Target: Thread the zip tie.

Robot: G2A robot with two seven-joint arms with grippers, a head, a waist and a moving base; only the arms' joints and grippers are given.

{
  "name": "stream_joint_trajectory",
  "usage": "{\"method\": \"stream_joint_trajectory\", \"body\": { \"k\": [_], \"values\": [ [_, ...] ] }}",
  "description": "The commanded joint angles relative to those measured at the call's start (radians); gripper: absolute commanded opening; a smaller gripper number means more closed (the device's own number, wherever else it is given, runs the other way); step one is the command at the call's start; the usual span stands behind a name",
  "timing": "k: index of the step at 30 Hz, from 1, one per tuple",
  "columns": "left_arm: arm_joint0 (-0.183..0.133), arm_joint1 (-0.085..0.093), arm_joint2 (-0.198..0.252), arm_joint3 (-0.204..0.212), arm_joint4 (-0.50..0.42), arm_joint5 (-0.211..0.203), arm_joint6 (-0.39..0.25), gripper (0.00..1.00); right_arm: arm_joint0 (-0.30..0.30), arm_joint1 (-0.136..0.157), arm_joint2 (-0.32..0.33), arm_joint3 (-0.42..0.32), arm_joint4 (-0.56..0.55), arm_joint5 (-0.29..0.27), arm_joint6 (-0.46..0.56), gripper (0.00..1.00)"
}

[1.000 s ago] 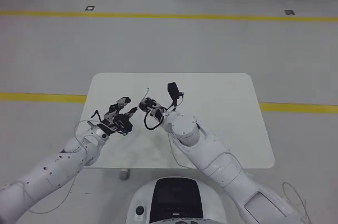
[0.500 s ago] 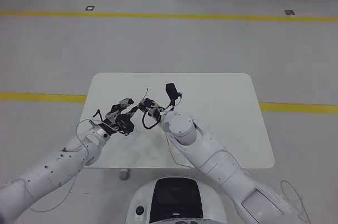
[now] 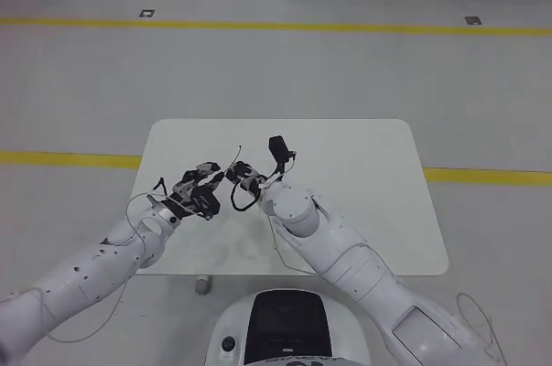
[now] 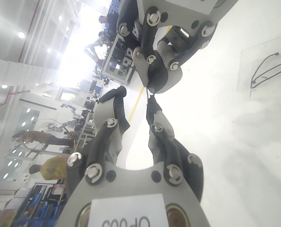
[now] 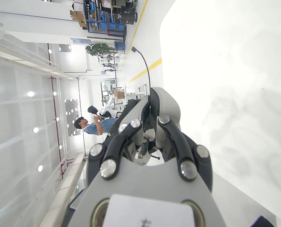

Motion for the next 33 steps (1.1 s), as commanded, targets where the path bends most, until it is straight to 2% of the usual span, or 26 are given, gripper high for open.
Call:
{"method": "stream_joint_trajectory", "body": {
  "k": [1, 13, 23, 33],
  "values": [
    [-0.008, 0.000, 0.009, 0.002, 0.000, 0.000, -0.002, 0.22, 0.003, -0.002, -0.001, 0.005, 0.001, 0.000, 0.001, 0.00],
    [-0.051, 0.001, 0.066, 0.003, 0.000, 0.000, -0.022, 0.24, 0.003, -0.006, -0.002, 0.006, -0.015, 0.000, 0.001, 0.00],
    [-0.087, 0.002, 0.109, 0.002, 0.000, 0.000, -0.043, 0.18, 0.001, -0.009, 0.006, 0.017, -0.021, 0.000, -0.009, 0.00],
    [-0.113, 0.003, 0.147, -0.003, 0.000, 0.000, -0.014, 0.17, 0.003, -0.012, 0.010, 0.022, -0.024, 0.000, -0.009, 0.00]
  ]
}}
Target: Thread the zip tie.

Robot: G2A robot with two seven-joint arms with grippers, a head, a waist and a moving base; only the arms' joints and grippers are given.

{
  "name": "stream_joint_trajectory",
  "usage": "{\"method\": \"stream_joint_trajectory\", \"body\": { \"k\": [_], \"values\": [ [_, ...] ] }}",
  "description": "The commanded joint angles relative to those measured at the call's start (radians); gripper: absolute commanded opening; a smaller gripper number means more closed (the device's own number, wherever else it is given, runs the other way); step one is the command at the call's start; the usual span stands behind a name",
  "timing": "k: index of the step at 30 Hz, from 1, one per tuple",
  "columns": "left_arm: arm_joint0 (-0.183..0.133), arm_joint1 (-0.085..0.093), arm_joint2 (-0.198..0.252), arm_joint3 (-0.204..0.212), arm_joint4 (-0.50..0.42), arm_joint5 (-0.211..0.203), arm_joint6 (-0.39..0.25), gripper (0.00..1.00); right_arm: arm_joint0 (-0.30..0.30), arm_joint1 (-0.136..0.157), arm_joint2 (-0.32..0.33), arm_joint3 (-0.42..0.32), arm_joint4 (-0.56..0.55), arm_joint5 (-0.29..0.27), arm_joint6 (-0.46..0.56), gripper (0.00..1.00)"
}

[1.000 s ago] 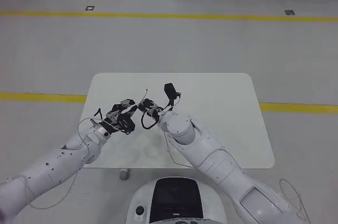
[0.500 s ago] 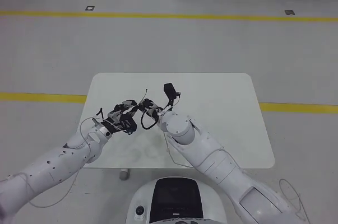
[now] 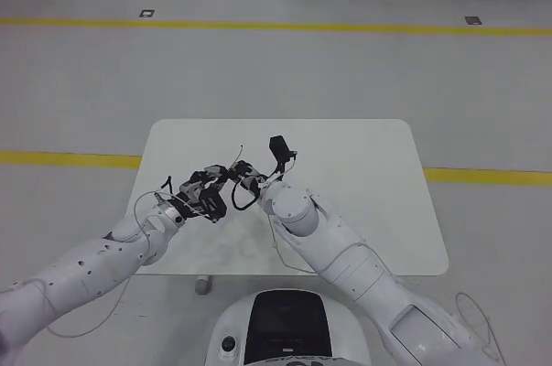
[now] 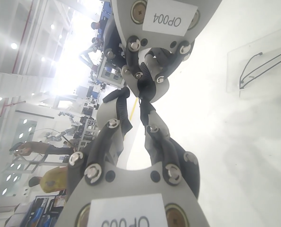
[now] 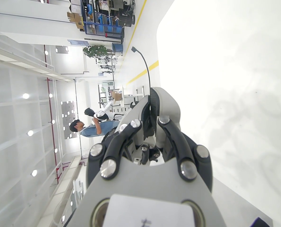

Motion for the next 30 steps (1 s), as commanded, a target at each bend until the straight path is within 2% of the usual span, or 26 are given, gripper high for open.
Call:
{"method": "stream_joint_trajectory", "body": {
  "k": [1, 10, 21, 30],
  "values": [
    [-0.005, 0.000, 0.007, 0.001, 0.000, 0.000, -0.001, 0.18, 0.001, -0.001, 0.001, 0.000, -0.001, 0.000, 0.001, 0.00],
    [-0.030, -0.002, 0.036, 0.009, 0.000, 0.000, -0.022, 0.16, 0.001, -0.002, 0.003, 0.003, -0.007, 0.000, 0.018, 0.00],
    [-0.045, -0.004, 0.056, 0.012, 0.000, 0.000, -0.028, 0.15, 0.003, -0.003, 0.006, 0.004, -0.018, 0.000, 0.037, 0.00],
    [-0.047, -0.006, 0.063, 0.016, 0.000, 0.000, -0.030, 0.02, -0.005, -0.002, 0.011, -0.012, -0.037, 0.000, 0.049, 0.00]
  ]
}}
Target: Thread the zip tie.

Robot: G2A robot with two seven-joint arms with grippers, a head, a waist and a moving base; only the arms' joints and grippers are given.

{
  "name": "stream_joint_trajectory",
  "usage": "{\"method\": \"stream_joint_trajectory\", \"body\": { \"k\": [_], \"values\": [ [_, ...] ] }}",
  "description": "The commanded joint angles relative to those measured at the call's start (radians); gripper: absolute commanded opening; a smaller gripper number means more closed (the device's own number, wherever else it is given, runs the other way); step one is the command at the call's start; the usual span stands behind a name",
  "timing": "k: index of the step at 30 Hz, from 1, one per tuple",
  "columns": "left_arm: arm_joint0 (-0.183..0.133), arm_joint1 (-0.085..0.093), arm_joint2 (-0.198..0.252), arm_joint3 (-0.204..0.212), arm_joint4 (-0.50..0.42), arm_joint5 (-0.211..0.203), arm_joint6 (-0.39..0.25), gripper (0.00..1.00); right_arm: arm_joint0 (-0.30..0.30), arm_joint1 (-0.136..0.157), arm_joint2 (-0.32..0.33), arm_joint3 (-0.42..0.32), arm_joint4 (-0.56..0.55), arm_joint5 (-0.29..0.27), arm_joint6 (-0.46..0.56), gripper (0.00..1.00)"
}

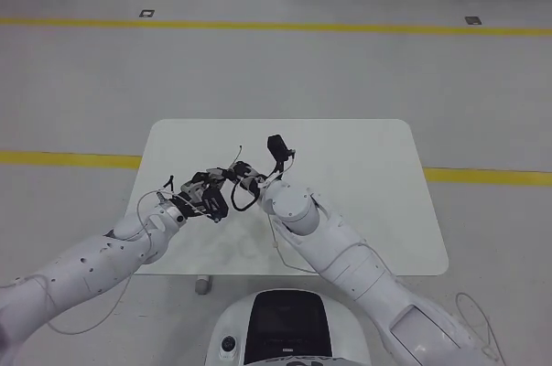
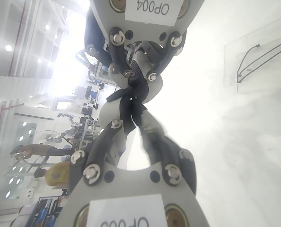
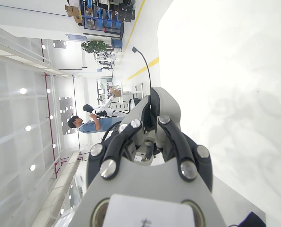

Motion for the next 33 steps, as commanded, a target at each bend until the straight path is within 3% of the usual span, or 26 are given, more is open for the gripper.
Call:
{"method": "stream_joint_trajectory", "body": {
  "k": [1, 7, 8, 9, 10, 11, 19, 31, 33],
  "values": [
    [0.000, -0.001, 0.001, 0.001, 0.000, 0.000, 0.000, 0.00, -0.002, 0.000, 0.001, -0.002, -0.004, 0.000, 0.002, 0.00],
    [0.003, -0.003, -0.001, 0.008, 0.000, 0.000, 0.002, 0.00, -0.008, 0.000, 0.008, -0.007, -0.012, 0.000, 0.007, 0.00],
    [0.004, -0.003, -0.002, 0.009, 0.000, 0.000, 0.003, 0.00, -0.009, 0.000, 0.009, -0.008, -0.013, 0.000, 0.008, 0.12],
    [0.005, -0.003, -0.003, 0.009, 0.000, 0.000, 0.004, 0.00, -0.010, 0.000, 0.010, -0.009, -0.013, 0.000, 0.009, 0.45],
    [0.007, -0.003, -0.005, 0.008, 0.000, 0.000, 0.006, 0.00, -0.011, 0.000, 0.011, -0.010, -0.014, 0.000, 0.009, 0.92],
    [0.009, -0.002, -0.007, 0.008, 0.000, 0.000, 0.009, 0.00, -0.013, 0.000, 0.012, -0.011, -0.015, 0.000, 0.009, 1.00],
    [0.053, 0.008, -0.064, 0.007, 0.000, 0.000, 0.043, 0.00, -0.036, 0.004, 0.035, -0.036, -0.030, 0.000, -0.003, 1.00],
    [0.171, 0.028, -0.196, -0.016, 0.000, 0.000, 0.095, 0.00, -0.101, 0.025, 0.098, -0.115, -0.082, 0.000, -0.003, 1.00],
    [0.174, 0.032, -0.211, -0.020, 0.000, 0.000, 0.109, 0.00, -0.101, 0.025, 0.098, -0.115, -0.082, 0.000, -0.003, 1.00]
  ]
}}
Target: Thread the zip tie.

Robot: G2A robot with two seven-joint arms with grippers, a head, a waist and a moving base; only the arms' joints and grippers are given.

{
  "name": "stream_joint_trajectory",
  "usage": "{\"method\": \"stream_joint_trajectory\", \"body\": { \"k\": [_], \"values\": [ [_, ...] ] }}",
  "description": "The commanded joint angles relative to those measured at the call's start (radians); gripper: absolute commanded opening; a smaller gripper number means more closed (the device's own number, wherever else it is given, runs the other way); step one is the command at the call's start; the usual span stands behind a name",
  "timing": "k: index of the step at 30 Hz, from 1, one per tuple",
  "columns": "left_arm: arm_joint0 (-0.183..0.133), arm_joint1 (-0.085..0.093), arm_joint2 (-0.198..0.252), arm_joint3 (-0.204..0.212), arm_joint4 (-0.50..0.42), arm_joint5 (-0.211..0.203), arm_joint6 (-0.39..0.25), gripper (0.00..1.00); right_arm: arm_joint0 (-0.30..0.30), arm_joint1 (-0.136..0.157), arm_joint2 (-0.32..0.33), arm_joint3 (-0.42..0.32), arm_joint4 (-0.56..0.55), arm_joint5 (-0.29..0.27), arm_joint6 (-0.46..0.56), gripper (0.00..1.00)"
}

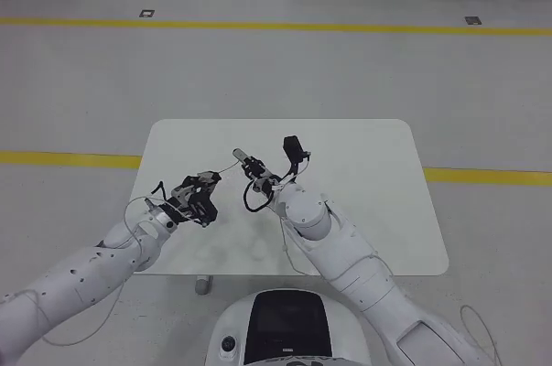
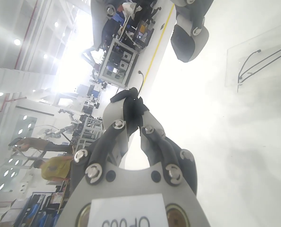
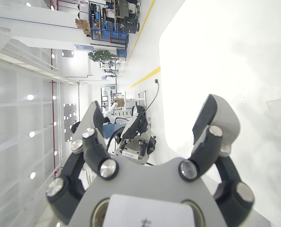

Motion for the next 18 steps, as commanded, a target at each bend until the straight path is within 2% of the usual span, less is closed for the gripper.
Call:
{"method": "stream_joint_trajectory", "body": {
  "k": [1, 7, 10, 14, 18],
  "values": [
    [-0.001, 0.002, -0.007, -0.002, 0.000, 0.000, 0.010, 0.00, 0.001, 0.000, -0.001, 0.001, 0.000, 0.000, 0.000, 1.00],
    [-0.001, 0.001, -0.008, -0.002, -0.001, -0.004, 0.003, 0.00, 0.001, 0.000, -0.001, 0.001, 0.000, 0.000, 0.000, 1.00],
    [-0.019, -0.005, -0.033, 0.014, -0.031, -0.065, 0.011, 0.00, 0.001, 0.000, -0.001, 0.001, 0.000, 0.000, 0.000, 1.00],
    [-0.059, -0.009, -0.072, 0.065, -0.062, -0.182, 0.022, 0.00, 0.001, 0.000, -0.001, 0.001, 0.000, 0.000, 0.000, 1.00],
    [-0.108, -0.014, -0.101, 0.135, -0.092, -0.347, 0.052, 0.00, 0.001, 0.000, -0.001, 0.001, 0.000, 0.000, 0.000, 1.00]
  ]
}}
